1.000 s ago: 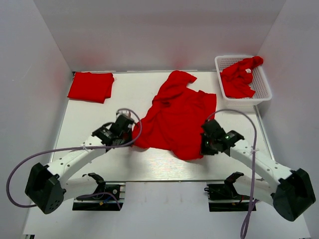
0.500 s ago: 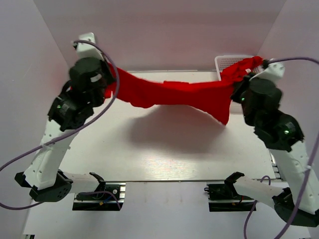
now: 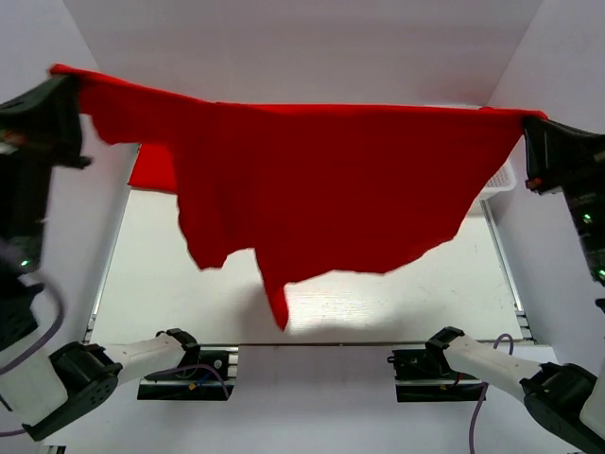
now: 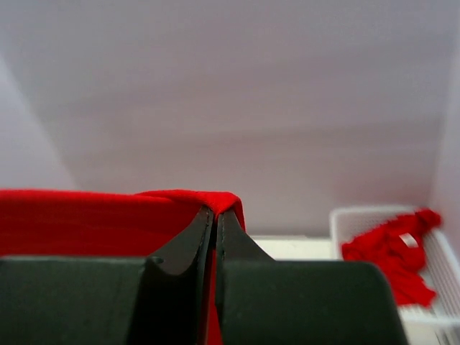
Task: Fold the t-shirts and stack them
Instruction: Flatten out the tshirt
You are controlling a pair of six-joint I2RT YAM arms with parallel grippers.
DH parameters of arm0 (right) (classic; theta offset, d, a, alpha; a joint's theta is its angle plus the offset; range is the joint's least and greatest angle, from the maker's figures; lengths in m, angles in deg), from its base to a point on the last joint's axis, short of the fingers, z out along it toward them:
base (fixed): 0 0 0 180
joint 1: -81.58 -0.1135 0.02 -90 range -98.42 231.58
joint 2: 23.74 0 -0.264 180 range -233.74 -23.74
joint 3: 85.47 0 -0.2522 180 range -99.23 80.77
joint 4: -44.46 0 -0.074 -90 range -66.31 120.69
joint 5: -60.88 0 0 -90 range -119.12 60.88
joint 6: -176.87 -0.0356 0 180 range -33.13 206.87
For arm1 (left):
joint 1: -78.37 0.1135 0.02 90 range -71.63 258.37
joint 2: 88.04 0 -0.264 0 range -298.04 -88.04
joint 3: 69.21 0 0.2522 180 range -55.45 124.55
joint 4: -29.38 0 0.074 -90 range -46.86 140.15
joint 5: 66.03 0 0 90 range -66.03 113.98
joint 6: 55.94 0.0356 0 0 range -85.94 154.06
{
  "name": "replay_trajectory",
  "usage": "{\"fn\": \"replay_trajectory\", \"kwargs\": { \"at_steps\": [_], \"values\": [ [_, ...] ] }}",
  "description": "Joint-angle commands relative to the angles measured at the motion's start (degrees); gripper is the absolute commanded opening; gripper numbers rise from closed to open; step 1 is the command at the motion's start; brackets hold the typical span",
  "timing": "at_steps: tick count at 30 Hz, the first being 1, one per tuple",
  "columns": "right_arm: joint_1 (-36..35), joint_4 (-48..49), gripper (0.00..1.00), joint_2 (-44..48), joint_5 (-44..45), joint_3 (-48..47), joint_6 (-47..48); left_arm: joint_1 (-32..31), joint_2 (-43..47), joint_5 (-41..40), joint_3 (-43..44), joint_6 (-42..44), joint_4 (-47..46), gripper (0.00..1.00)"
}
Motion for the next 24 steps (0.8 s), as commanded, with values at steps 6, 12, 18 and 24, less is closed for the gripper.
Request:
{"fn": "replay_trajectory", "kwargs": {
  "at_steps": [6, 12, 18, 24],
  "values": [
    [0.5, 0.1, 0.00, 4.9, -20.6, -4.9, 1.1, 0.3, 4.2, 14.3, 6.6, 4.0, -5.9, 0.00],
    [0.2, 0.8, 0.00, 9.4, -15.9, 3.6, 0.1, 0.8, 3.1, 13.6, 3.4, 4.8, -5.9, 0.00],
    [0.0, 11.7, 0.00, 11.5, 8.0, 26.6, -2.7, -0.7, -0.2, -3.7, -16.1, 8.5, -12.6, 0.00],
    [1.5, 20.3, 0.00, 1.1, 27.5, 50.5, -7.4, 1.8, -13.9, -10.5, -31.6, 10.6, -20.5, 0.00]
  ]
}}
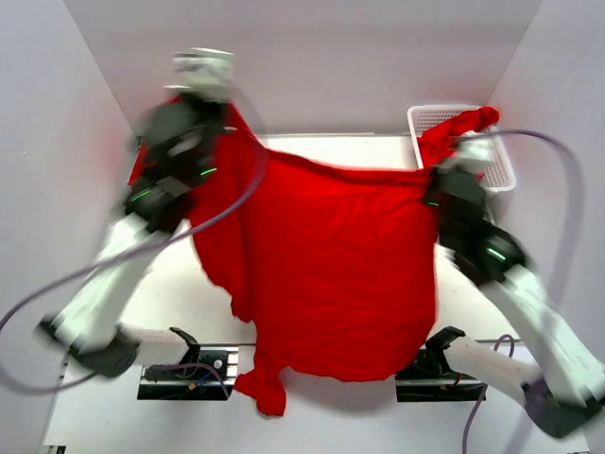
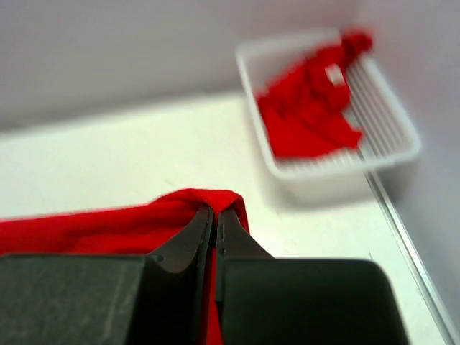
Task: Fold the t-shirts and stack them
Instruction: Flatten out the tshirt
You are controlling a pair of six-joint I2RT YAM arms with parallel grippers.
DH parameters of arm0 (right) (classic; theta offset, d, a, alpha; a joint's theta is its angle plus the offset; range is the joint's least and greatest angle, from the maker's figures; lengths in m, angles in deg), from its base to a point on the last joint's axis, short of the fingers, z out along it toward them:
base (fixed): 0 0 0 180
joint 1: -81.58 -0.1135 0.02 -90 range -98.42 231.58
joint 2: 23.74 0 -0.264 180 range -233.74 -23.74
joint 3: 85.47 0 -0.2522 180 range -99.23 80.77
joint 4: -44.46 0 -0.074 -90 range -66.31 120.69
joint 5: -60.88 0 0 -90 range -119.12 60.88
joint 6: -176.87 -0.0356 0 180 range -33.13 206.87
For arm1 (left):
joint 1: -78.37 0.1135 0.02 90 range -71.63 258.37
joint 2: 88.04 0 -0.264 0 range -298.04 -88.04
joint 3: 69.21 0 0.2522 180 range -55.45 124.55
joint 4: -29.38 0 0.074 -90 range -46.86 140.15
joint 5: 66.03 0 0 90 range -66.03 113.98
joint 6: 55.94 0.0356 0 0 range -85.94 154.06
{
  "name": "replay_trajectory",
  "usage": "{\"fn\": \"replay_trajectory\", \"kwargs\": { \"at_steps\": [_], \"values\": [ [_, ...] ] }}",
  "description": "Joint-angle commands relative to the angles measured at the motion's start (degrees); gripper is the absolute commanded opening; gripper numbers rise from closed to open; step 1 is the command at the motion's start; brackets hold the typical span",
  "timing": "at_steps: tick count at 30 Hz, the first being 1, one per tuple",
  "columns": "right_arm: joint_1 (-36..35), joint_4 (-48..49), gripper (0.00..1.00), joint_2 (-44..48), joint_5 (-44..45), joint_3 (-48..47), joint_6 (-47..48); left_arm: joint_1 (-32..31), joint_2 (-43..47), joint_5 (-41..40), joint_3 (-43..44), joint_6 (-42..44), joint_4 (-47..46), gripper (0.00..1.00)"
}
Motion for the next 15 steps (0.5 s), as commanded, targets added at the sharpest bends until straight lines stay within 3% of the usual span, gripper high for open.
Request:
{"fn": "replay_trajectory", "kwargs": {
  "at_steps": [1, 4, 6, 9, 10, 15],
  "values": [
    [1.5, 7.8, 0.00, -8.1, 13.8, 7.6, -3.3, 1.8, -11.0, -7.0, -6.4, 1.3, -2.8, 0.00],
    [6.0, 12.8, 0.00, -17.7, 8.6, 9.1, -3.9, 6.7, -23.2, -5.5, -7.4, -2.1, -4.5, 0.00],
    [10.1, 14.6, 0.00, -26.7, 6.5, 7.7, -3.1, 10.7, -34.6, -2.0, -2.6, -3.4, -3.1, 0.00],
    [13.9, 17.6, 0.00, -36.2, -3.2, 2.8, 0.9, 13.5, -45.9, 3.4, 4.6, -2.9, -5.1, 0.00],
    [15.0, 17.8, 0.00, -43.2, -5.7, 1.2, 1.8, 14.3, -52.2, 4.1, 5.6, -2.3, -6.8, 0.00],
    [17.8, 14.0, 0.00, -57.0, -11.1, -11.3, 4.1, 17.3, -62.0, 14.7, 10.7, -4.9, -13.9, 0.00]
  ]
}}
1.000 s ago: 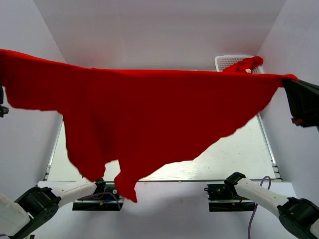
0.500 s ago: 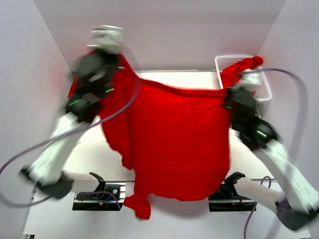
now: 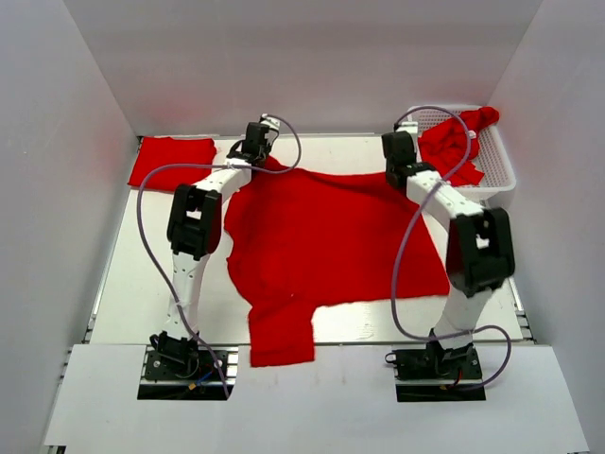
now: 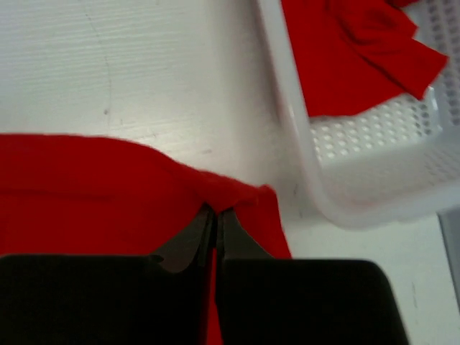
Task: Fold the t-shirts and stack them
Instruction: Flatten out the tshirt
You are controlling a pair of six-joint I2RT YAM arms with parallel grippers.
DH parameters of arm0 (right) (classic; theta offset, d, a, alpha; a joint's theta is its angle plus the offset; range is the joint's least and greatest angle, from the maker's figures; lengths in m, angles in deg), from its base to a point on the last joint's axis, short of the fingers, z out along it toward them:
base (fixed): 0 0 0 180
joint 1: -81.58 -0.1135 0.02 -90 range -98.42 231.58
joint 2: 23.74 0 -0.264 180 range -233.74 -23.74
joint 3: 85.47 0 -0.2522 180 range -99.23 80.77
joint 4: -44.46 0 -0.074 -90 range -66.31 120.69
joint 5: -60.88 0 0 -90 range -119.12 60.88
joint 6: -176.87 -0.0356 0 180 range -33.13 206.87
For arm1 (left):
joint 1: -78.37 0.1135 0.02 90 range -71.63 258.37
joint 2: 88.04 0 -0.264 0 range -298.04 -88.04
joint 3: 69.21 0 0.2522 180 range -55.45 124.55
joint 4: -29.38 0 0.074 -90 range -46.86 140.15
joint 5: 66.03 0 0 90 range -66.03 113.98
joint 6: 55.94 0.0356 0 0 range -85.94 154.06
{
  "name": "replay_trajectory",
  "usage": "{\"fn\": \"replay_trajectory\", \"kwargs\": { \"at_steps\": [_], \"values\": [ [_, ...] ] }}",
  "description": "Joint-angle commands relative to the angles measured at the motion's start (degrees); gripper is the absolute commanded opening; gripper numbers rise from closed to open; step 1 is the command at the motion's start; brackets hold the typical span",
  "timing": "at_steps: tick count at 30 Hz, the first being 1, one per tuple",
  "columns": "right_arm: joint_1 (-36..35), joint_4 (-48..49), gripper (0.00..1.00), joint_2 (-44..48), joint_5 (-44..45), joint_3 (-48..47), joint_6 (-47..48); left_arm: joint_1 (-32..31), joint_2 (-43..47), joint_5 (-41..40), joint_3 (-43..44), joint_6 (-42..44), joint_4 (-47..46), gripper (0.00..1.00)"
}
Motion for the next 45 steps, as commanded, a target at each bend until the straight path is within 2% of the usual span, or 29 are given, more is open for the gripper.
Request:
{"fn": "replay_trajectory", "kwargs": {
  "at_steps": [1, 5, 11, 20, 25, 26, 27, 28, 29, 30, 31, 32, 37, 43, 45],
  "values": [
    [1.9, 2.4, 0.00, -4.6, -4.2, -7.0, 2.4, 0.5, 1.2, 8.1, 6.2, -1.7, -9.7, 0.00],
    [3.0, 0.1, 0.00, -12.3, -7.3, -14.1, 3.3, 1.8, -3.4, 14.1, 7.9, -3.2, -14.6, 0.00],
    [3.6, -0.6, 0.00, -17.9, -7.3, -21.7, 4.9, 2.8, -6.5, 15.0, 9.8, -4.6, -17.5, 0.00],
    [5.1, -2.3, 0.00, -26.7, 0.5, -36.2, 3.1, 3.9, -8.8, 9.2, 11.7, -9.4, -18.6, 0.00],
    [5.7, -0.6, 0.00, -30.6, 3.6, -38.3, 2.3, 4.5, -10.7, 7.4, 11.7, -12.5, -19.1, 0.00],
    [5.8, -0.5, 0.01, -31.3, 3.7, -38.8, 2.0, 5.0, -10.7, 7.4, 11.7, -13.0, -19.1, 0.00],
    [5.9, -0.2, 0.06, -31.8, 3.6, -40.3, 1.9, 5.0, -11.2, 7.4, 12.3, -13.8, -19.1, 0.00],
    [5.8, 0.0, 0.13, -32.2, 3.6, -40.8, 2.2, 5.5, -11.2, 7.4, 12.9, -14.4, -18.6, 0.03],
    [5.8, 0.1, 0.21, -32.8, 2.9, -41.3, 2.1, 5.6, -11.2, 8.0, 13.4, -15.0, -18.6, 0.19],
    [5.8, 0.8, 0.36, -32.8, 2.2, -41.9, 2.5, 5.6, -11.7, 9.4, 14.3, -15.0, -18.0, 0.39],
    [5.7, 1.3, 0.70, -32.8, 1.4, -41.9, 4.3, 6.1, -11.8, 9.4, 14.3, -15.0, -17.5, 0.84],
    [5.6, 1.5, 0.90, -32.2, -1.8, -42.1, 4.5, 6.1, -11.8, 10.5, 15.0, -15.0, -17.5, 0.98],
    [4.9, 0.9, 0.90, -28.1, -8.2, -41.2, 5.3, 6.1, -9.3, 14.7, 14.9, -16.1, -16.3, 1.00],
    [3.4, -2.9, 0.90, -22.8, -23.7, -40.3, 6.4, 6.1, -3.6, 18.0, 13.0, -16.1, -12.9, 1.00],
    [2.6, -4.8, 0.90, -20.4, -26.0, -39.8, 7.0, 5.0, -1.7, 18.5, 12.5, -16.1, -9.9, 1.00]
  ]
}}
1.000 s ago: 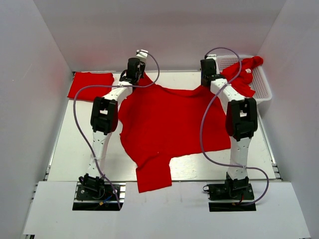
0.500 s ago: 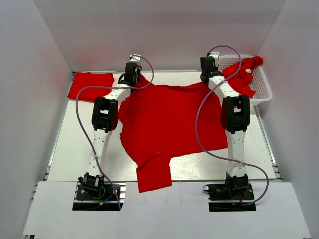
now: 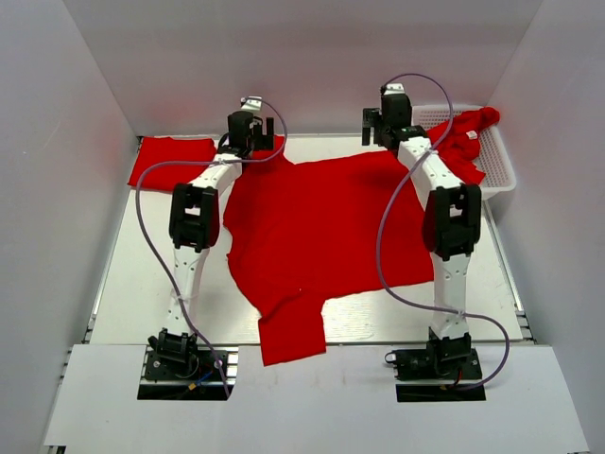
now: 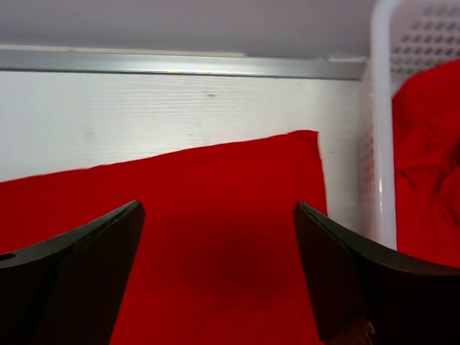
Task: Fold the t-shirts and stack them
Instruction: Flatten out the tshirt
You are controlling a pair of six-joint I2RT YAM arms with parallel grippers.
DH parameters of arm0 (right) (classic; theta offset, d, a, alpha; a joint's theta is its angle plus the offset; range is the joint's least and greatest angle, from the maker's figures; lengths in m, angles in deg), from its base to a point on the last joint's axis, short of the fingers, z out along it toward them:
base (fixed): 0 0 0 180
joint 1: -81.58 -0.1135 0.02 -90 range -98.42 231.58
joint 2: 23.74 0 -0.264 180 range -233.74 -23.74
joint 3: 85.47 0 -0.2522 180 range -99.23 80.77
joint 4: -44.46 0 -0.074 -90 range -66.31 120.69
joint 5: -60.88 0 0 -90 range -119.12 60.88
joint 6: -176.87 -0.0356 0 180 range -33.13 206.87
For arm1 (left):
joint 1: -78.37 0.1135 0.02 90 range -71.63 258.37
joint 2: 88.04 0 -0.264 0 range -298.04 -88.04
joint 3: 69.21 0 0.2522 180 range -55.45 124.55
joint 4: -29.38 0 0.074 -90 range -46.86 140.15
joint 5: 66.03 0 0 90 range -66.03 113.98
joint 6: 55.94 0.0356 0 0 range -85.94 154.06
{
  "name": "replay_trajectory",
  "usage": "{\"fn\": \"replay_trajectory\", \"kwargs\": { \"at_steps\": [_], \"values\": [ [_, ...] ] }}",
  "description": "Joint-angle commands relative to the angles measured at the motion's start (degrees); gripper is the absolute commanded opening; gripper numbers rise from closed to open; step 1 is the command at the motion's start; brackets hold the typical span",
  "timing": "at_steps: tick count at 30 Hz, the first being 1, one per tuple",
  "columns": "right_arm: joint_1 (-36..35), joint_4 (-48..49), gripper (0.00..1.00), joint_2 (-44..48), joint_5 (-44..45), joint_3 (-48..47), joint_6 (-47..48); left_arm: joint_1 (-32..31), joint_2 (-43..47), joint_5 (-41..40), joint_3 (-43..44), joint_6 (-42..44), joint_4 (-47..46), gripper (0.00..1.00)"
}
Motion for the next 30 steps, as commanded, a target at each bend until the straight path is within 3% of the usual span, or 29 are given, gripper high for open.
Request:
{"fn": "replay_trajectory", "kwargs": {
  "at_steps": [1, 7, 10, 17, 19, 23, 30],
  "values": [
    [-1.6, -4.6, 0.90, 8.1, -10.4, -0.3, 1.9, -1.0, 11.2, 3.1, -0.3, -0.6, 4.6, 1.00],
    [-2.7, -10.0, 0.90, 21.2, -10.0, 14.6, -5.0, -1.5, 23.0, 7.0, -6.2, -6.8, 20.9, 1.00],
    [-2.5, -9.2, 0.90, 29.4, -9.7, 33.1, -9.7, -2.2, 34.1, 10.8, -21.0, -10.4, 25.0, 1.00],
    [-2.2, -12.4, 0.90, 42.6, -7.1, 51.8, -14.0, -4.2, 47.8, 11.1, -50.7, -14.7, 26.4, 1.00],
    [-2.1, -12.3, 0.90, 44.1, -6.9, 57.3, -14.9, -4.9, 52.0, 11.1, -55.5, -16.0, 27.0, 1.00],
    [-2.0, -10.9, 0.90, 45.9, -8.3, 62.5, -16.1, -6.4, 54.8, 10.1, -60.8, -16.8, 25.0, 1.00],
    [-1.9, -7.0, 0.90, 42.2, -7.5, 64.7, -16.8, -6.2, 45.1, 7.5, -60.0, -21.7, 26.2, 1.00]
  ]
}}
